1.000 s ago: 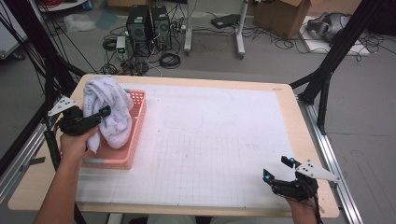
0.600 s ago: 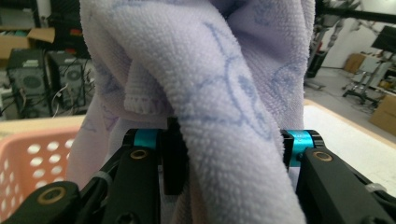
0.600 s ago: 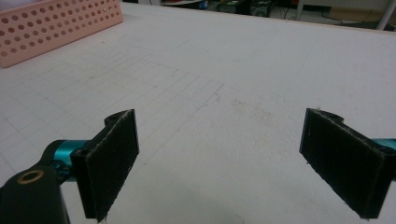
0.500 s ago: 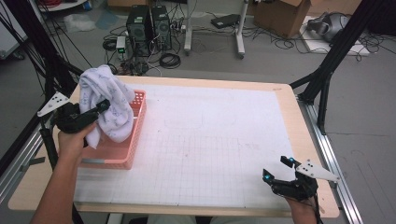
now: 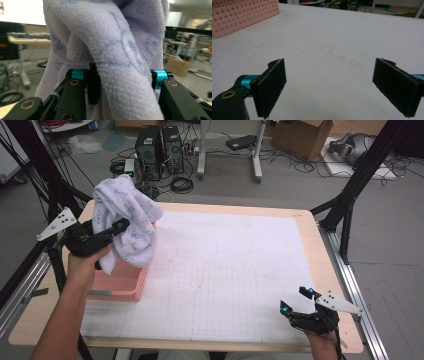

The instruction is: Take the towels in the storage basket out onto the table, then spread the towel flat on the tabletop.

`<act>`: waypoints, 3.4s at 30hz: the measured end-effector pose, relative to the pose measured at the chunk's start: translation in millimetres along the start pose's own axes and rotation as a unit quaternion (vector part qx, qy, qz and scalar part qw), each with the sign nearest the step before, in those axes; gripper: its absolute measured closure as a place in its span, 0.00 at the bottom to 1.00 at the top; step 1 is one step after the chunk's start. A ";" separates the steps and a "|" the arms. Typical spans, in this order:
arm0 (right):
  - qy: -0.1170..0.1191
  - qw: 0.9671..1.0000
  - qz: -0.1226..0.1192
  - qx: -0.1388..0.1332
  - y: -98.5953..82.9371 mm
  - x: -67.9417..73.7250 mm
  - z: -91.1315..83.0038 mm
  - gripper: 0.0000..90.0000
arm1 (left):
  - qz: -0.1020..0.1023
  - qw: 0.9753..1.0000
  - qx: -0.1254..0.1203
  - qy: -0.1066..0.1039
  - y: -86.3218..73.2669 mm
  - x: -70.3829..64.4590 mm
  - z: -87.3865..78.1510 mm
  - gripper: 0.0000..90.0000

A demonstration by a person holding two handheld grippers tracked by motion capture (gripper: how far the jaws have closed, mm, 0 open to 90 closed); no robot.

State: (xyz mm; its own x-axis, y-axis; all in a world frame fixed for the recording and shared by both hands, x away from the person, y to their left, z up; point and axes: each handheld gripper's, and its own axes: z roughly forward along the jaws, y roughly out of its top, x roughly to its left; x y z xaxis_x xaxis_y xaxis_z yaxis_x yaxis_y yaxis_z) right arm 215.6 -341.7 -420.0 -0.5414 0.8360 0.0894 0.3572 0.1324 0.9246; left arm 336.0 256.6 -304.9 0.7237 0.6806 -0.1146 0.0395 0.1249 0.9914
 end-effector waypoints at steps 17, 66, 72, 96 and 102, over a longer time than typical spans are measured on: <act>0.005 1.000 -0.007 0.001 0.5 0.8 0.6 0.12 | 0.033 0.993 0.020 -0.113 -9.2 -63.1 62.6 0.66; 0.001 1.000 -0.003 0.008 -1.8 -4.9 -1.5 0.12 | 0.009 0.985 0.156 -0.069 -98.3 -123.6 155.4 0.23; -0.004 1.000 -0.001 0.005 -1.7 -6.8 -3.8 0.12 | 0.015 0.981 0.174 -0.081 -116.1 -123.5 119.3 0.20; -0.014 1.000 0.004 0.012 -2.9 -6.1 -3.3 0.12 | 0.014 0.982 0.179 -0.058 -140.4 -118.4 87.2 0.21; -0.013 1.000 0.003 0.016 -3.7 -6.9 -3.2 0.12 | 0.014 0.983 0.173 -0.052 -138.4 -117.2 85.8 0.21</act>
State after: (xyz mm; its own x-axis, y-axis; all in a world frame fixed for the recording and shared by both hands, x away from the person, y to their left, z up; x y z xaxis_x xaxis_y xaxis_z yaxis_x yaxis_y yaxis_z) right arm 215.6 -349.7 -422.9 -0.5202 0.8498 0.0851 0.3844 0.1441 0.9118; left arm 304.8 97.6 -423.2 0.7942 0.5997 -0.0975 0.2374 -0.1587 0.9584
